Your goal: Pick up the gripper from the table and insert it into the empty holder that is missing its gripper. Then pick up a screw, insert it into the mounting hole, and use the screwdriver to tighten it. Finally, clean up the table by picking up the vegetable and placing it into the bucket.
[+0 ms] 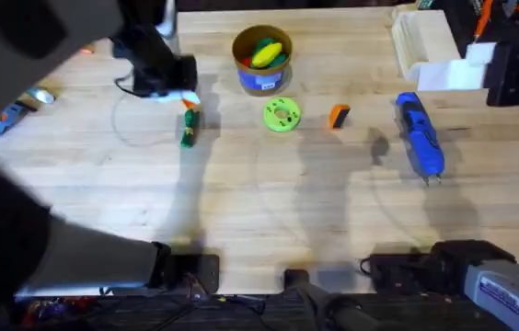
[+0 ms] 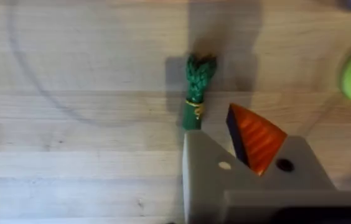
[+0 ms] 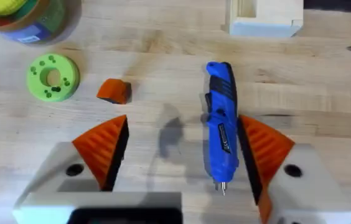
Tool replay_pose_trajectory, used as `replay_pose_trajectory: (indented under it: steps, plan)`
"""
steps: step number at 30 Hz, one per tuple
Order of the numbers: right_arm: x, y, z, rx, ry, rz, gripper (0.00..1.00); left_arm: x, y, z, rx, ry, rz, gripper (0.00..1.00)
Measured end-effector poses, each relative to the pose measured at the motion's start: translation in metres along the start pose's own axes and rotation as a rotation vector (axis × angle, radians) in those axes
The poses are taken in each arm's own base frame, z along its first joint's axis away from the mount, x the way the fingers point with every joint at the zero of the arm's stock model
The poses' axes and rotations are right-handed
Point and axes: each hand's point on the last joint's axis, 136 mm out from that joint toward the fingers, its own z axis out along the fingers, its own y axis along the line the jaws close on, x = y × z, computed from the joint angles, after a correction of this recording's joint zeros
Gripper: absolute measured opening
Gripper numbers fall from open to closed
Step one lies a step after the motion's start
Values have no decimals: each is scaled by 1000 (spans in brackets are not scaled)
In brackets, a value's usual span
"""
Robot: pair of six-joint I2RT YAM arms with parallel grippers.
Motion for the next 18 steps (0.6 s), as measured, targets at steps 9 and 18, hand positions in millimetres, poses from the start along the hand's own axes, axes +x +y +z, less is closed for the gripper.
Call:
replay_pose_trajectory:
  steps: [9,18]
  plan:
    - [0,0,0,0,0,0,993,-16,-3,-65,27,-208,9,8]
    - [0,0,0,0,1,0,994,-18,-3,-65,23,-214,16,985]
